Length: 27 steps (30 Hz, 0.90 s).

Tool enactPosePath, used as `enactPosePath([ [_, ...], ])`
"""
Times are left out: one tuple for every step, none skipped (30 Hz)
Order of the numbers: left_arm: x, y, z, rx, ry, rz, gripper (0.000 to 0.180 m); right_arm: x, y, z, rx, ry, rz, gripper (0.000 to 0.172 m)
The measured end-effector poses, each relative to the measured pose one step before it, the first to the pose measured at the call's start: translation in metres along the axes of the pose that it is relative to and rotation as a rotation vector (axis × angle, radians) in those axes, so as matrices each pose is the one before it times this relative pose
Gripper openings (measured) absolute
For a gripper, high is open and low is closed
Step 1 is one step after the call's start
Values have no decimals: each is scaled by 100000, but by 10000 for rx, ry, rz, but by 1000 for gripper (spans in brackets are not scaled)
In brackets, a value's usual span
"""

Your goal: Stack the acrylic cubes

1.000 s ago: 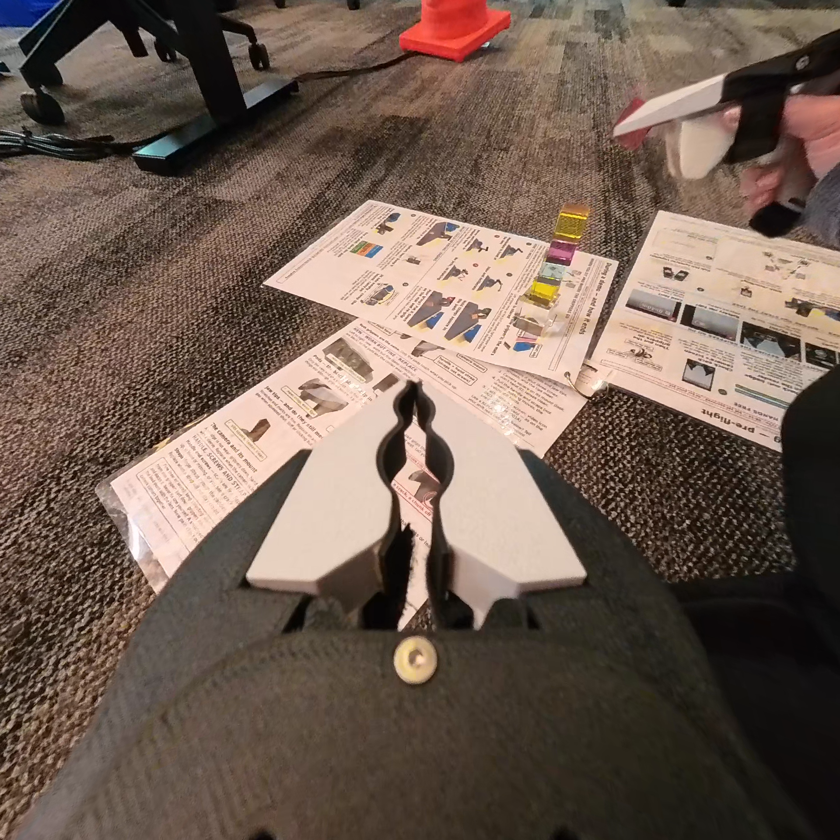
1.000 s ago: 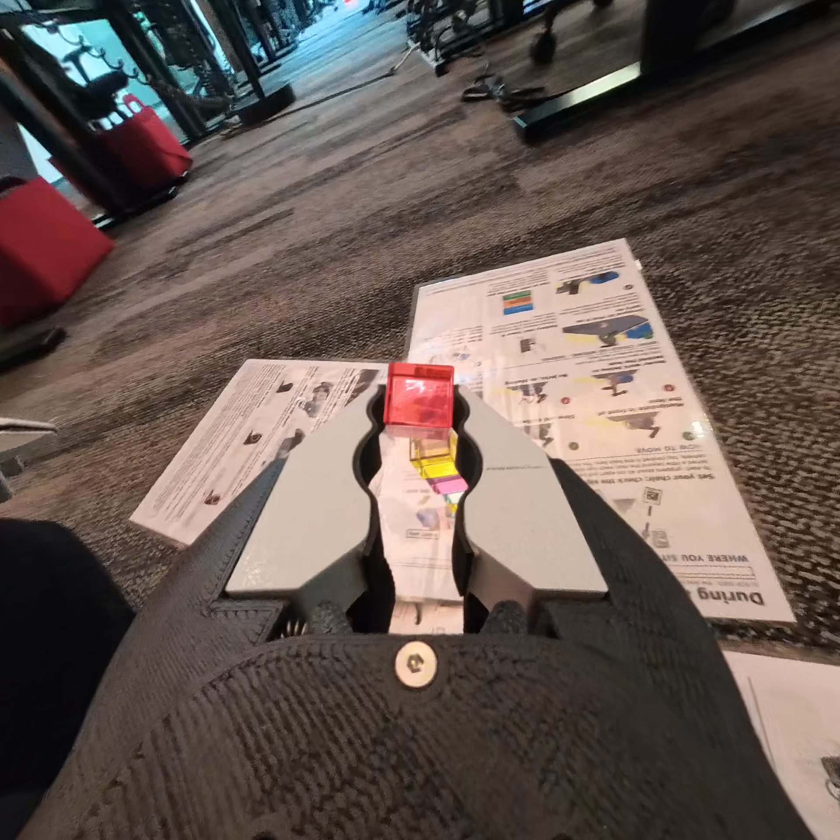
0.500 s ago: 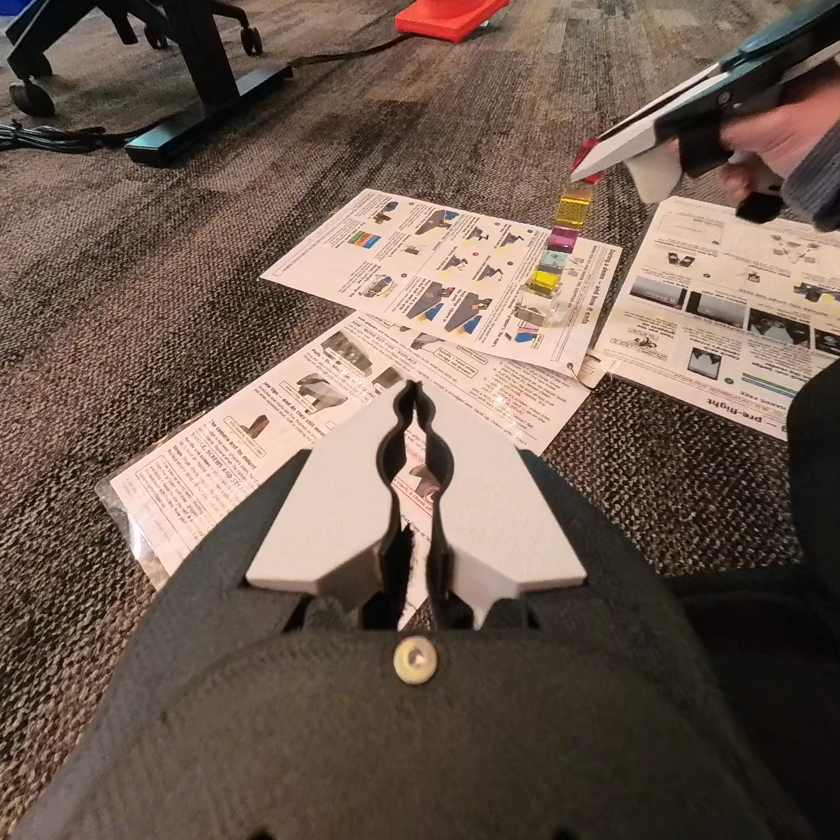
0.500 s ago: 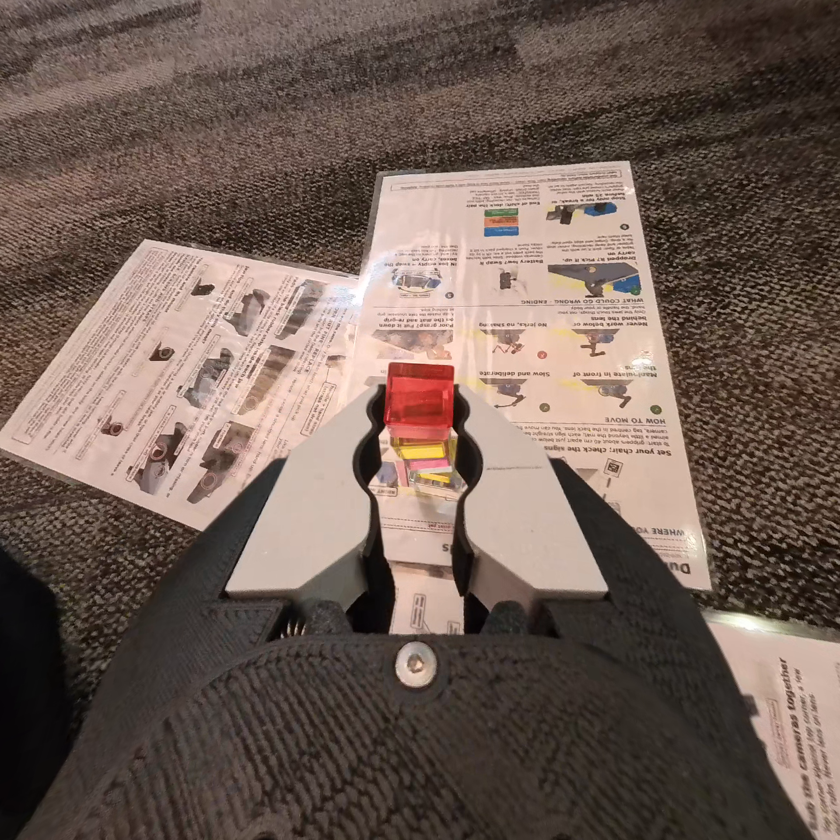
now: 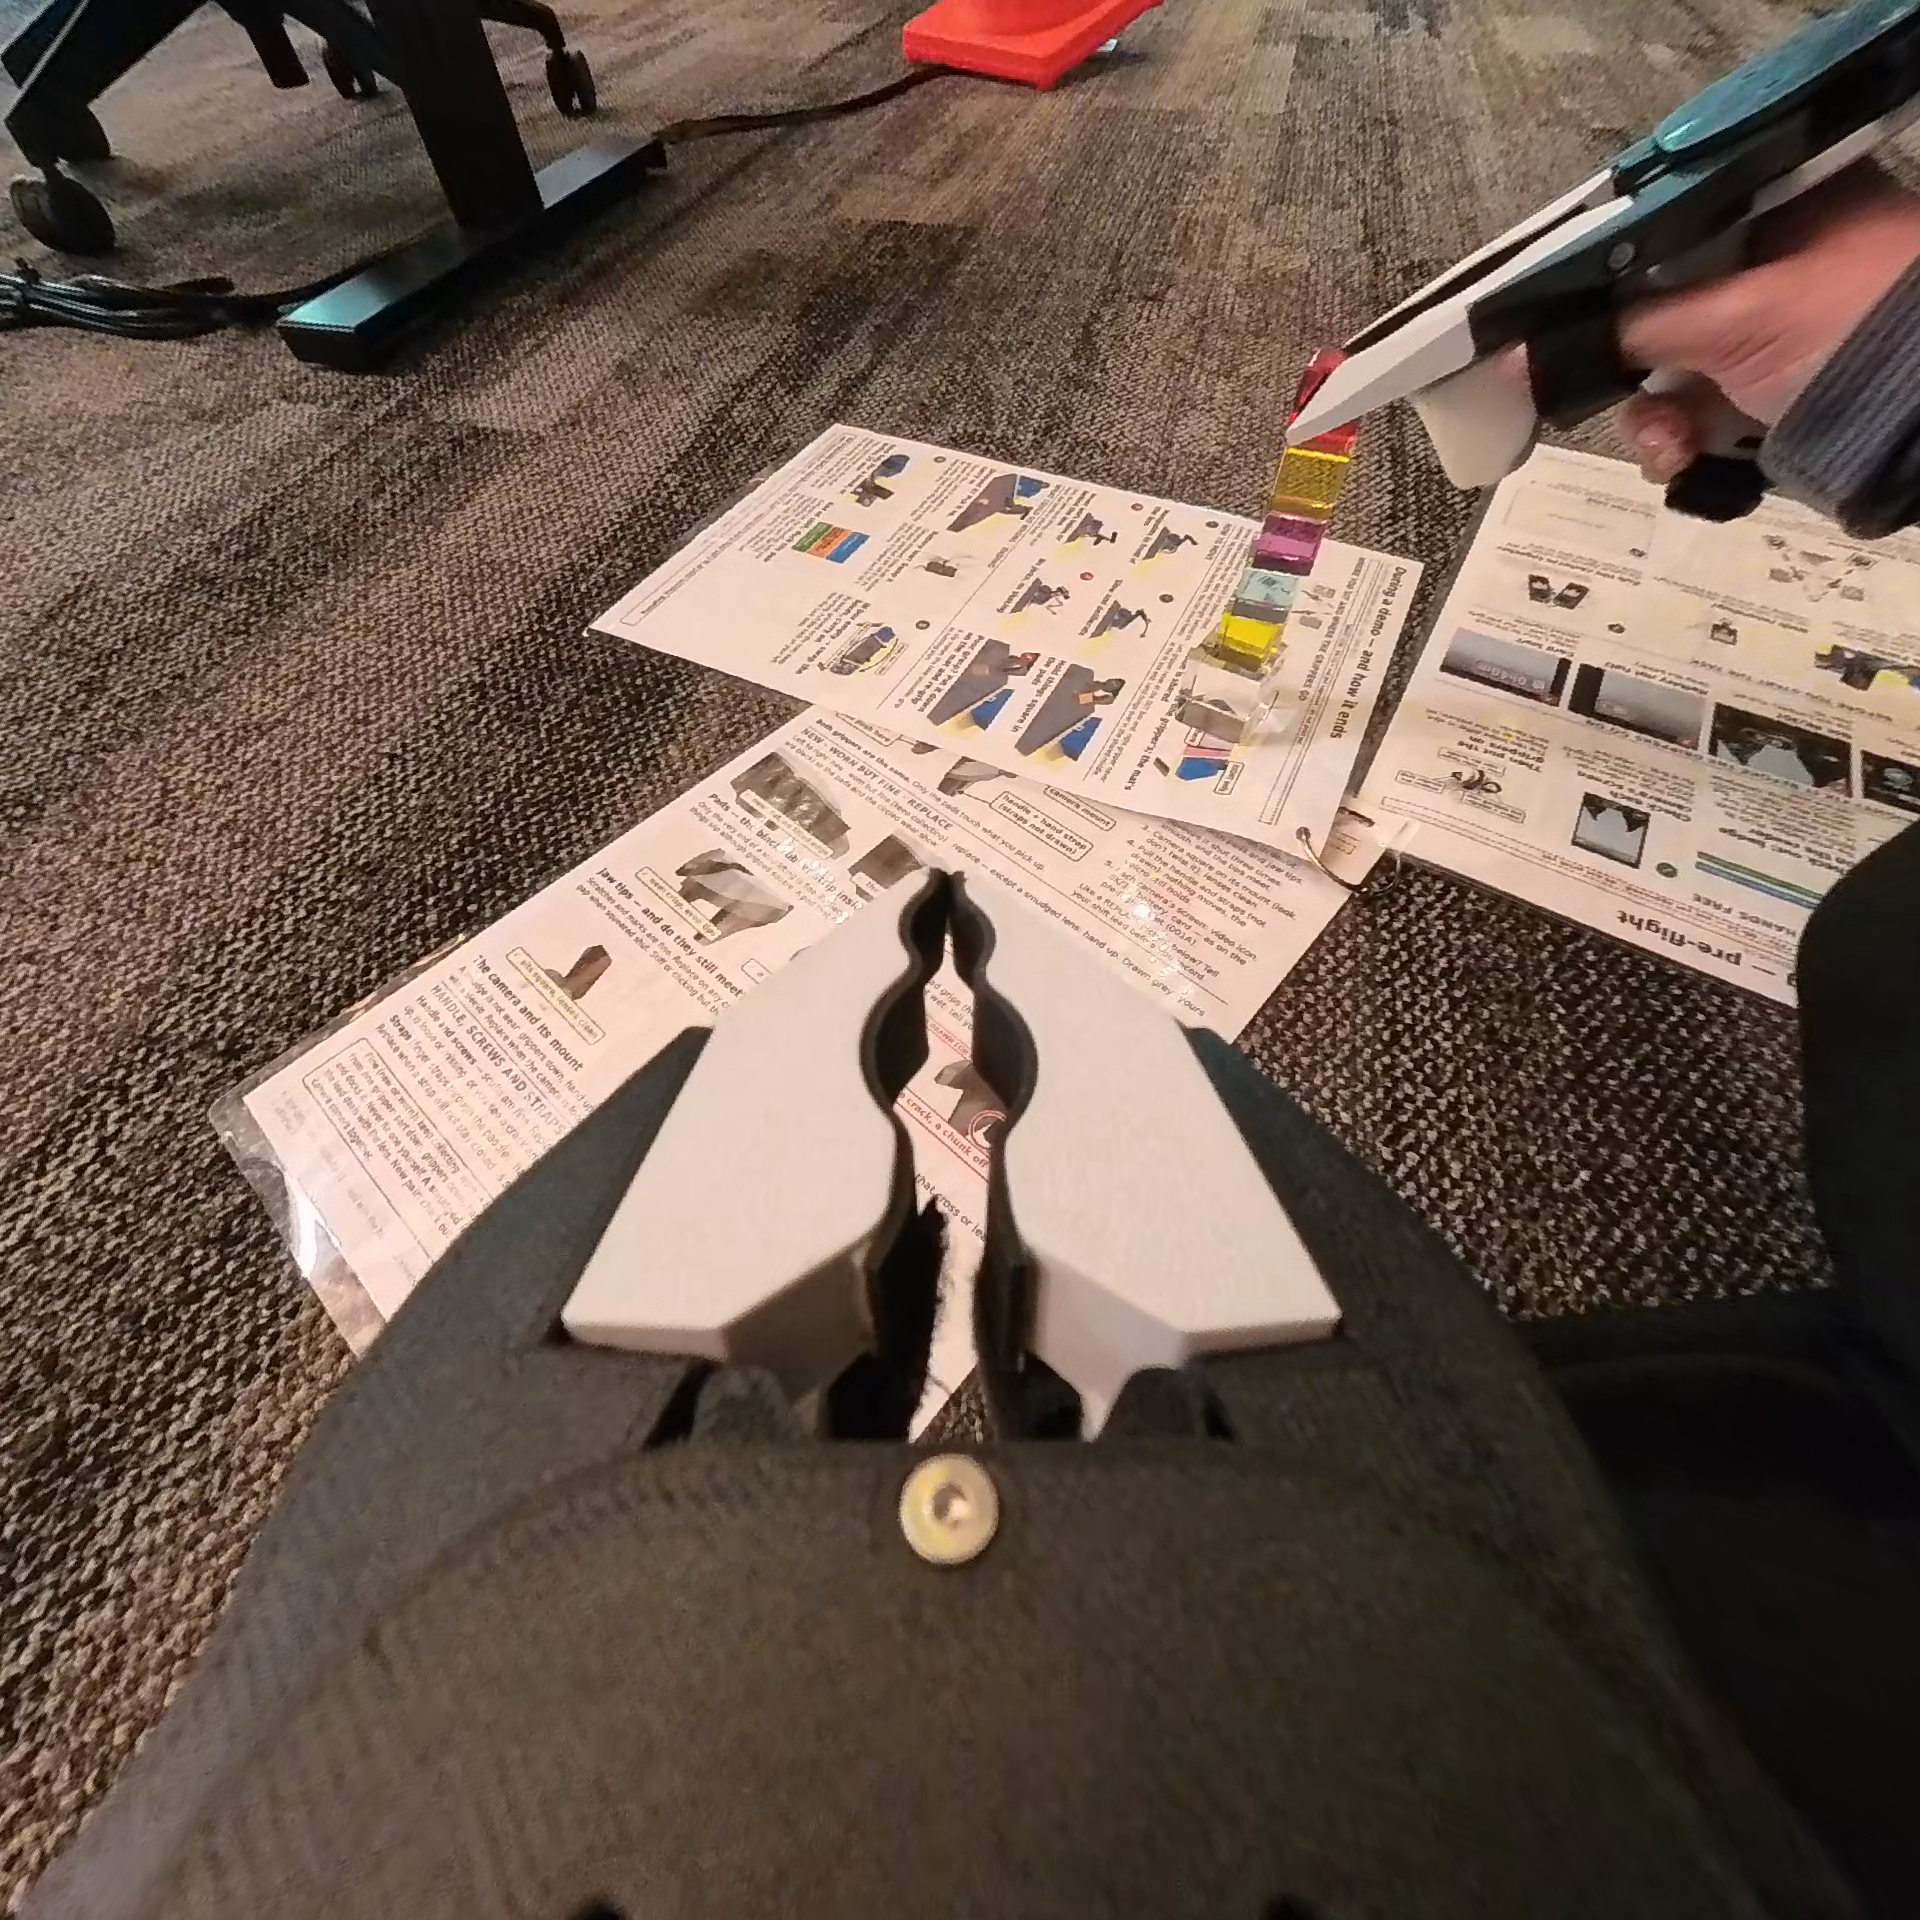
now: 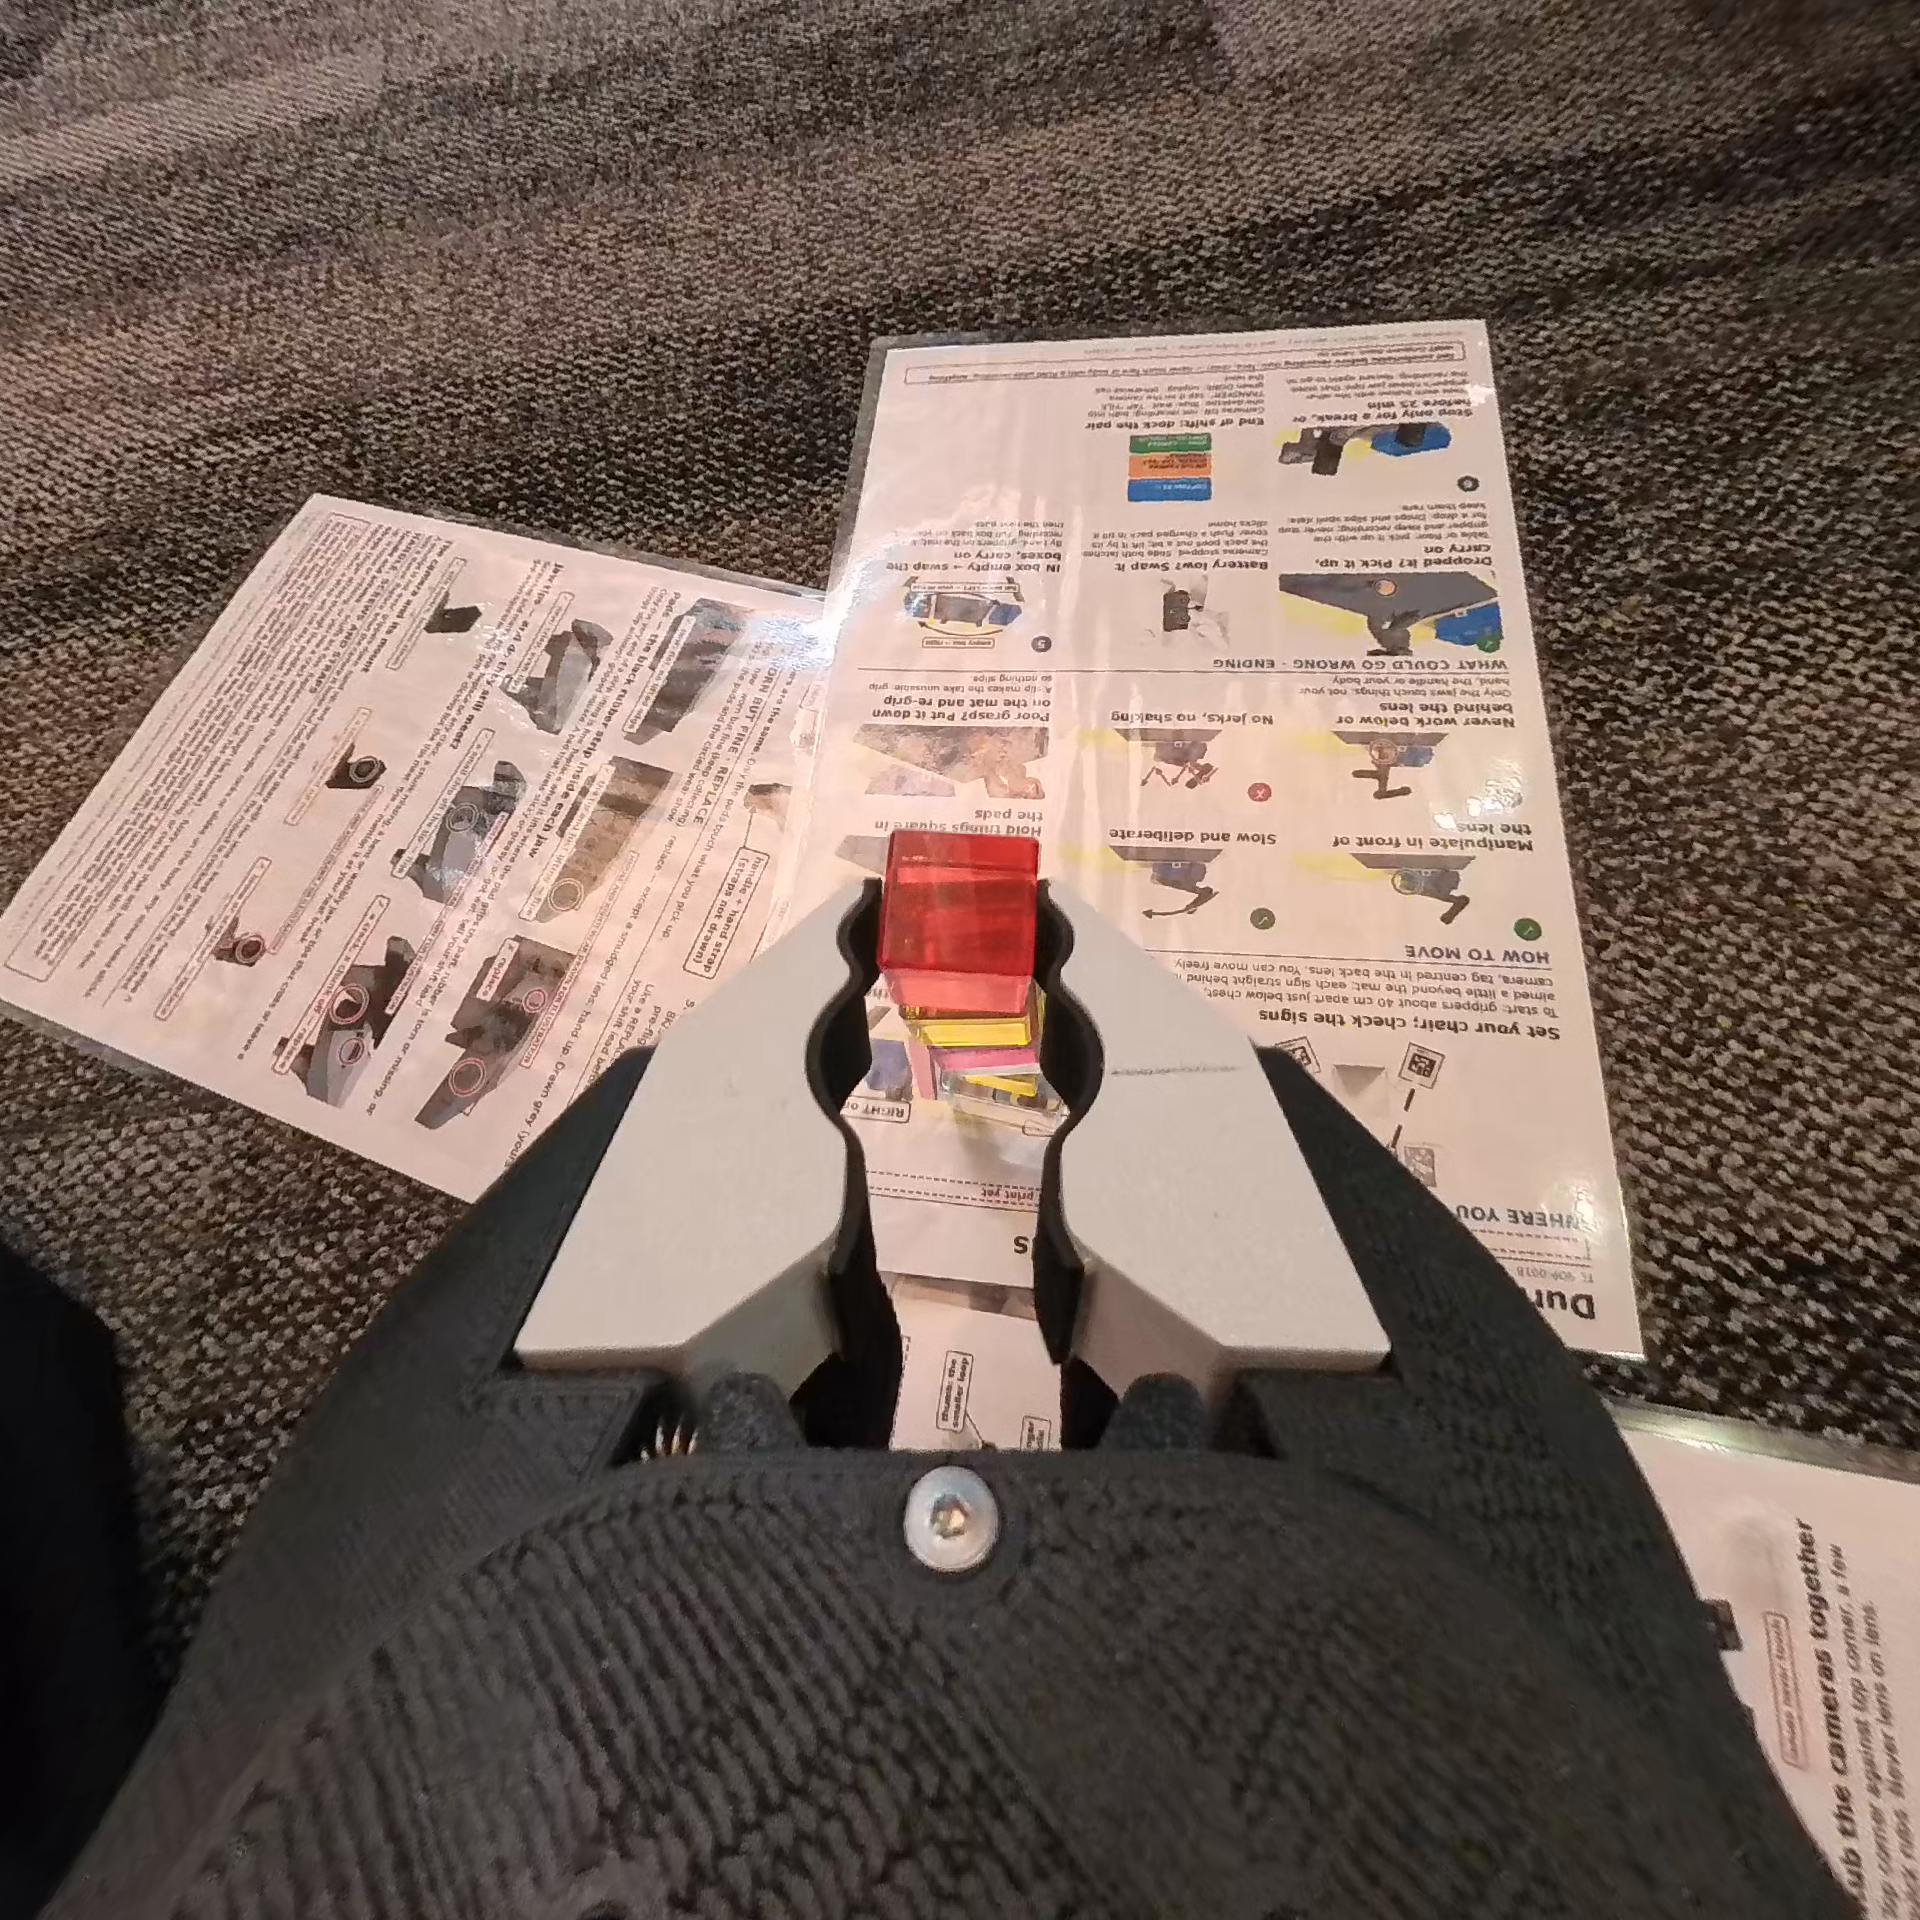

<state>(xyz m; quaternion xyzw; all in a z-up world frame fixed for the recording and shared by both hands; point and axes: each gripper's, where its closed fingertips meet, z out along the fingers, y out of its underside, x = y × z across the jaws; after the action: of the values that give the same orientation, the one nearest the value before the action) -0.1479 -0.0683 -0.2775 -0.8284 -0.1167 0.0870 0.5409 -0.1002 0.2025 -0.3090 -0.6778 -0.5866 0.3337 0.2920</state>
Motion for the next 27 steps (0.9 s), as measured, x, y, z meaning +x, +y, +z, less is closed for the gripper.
enactPosePath([
  [-8, -5, -4, 6, -3, 1, 0, -2, -33, -33, 64, 26, -49, 27],
  [11, -11, -12, 5, 3, 0, 0, 50, -123, -90, 114, 66, -45, 36],
  [0, -12, -7, 4, 7, -5, 0, 91, -162, -179, 128, 87, -34, 47],
  [-14, -13, -20, 11, -2, -10, 0, 156, -234, -300, 172, 119, -26, 57],
  [-20, -10, -20, 8, -3, -18, 0, 184, -341, -403, 262, 121, -40, 63],
  [-20, -26, -25, 14, 3, -23, 0, 186, -434, -483, 361, 127, -100, 63],
  [-11, -35, -32, 25, 1, -17, 0, 285, -433, -532, 409, 222, -191, 63],
  [-10, -6, -16, 11, 0, -11, 0, 505, -246, -506, 347, 377, -225, 61],
  [-1, 7, 1, -6, 7, -12, 0, 768, 102, -432, 170, 515, -178, 54],
  [8, -12, -3, 2, 4, -4, 0, 961, 492, -265, -27, 585, -89, 43],
  [17, -8, 7, 5, 2, 10, 0, 928, 819, -73, -182, 514, 18, 32],
  [18, 0, 3, -1, 5, 16, 0, 665, 1035, 134, -255, 301, 152, 22],
  [24, 4, -2, -3, 2, 16, 0, 269, 1162, 259, -301, 11, 295, 15],
  [-2, -1, 0, 1, 1, 3, 0, -60, 1161, 293, -333, -224, 365, 7],
  [-6, -30, -16, 14, -5, -10, 0, -204, 1036, 249, -298, -304, 327, 2],
  [-42, -24, -33, 15, -10, -22, 0, -351, 829, 172, -193, -359, 143, 0],
  [-15, -30, -32, 20, -1, -29, 0, -341, 772, 164, -156, -258, -132, 0],
  [-27, -33, -38, 25, -5, -23, 0, -12, 1060, 319, -263, 68, -426, 0],
  [-20, -31, -20, 16, -8, -14, 0, 38, 1551, 499, -477, 198, -566, 0],
  [-11, -16, 2, 4, -4, -7, 0, -561, 1686, 578, -578, -63, -576, 0],
  [12, 1, 4, -2, 1, 1, 0, -1156, 1217, 581, -425, -323, -608, 0],
  [8, -5, -1, -5, 1, 9, 0, -1222, 709, 508, -340, -285, -765, 0],
  [10, 10, -10, 4, -6, 11, 0, -1012, 193, 415, -280, -85, -959, 0],
  [-3, -18, -18, 13, -8, 7, 0, -890, -411, 336, -132, 27, -1074, 0],
  [-13, -12, -17, 7, -6, -3, 0, -730, -866, 281, -27, 160, -1157, 0],
  [-15, -6, 0, 5, 0, -11, 0, -483, -1163, 235, 49, 323, -1267, 0],
  [-17, -12, -5, 3, -2, -11, 0, -241, -1387, 216, 123, 470, -1312, 0],
])
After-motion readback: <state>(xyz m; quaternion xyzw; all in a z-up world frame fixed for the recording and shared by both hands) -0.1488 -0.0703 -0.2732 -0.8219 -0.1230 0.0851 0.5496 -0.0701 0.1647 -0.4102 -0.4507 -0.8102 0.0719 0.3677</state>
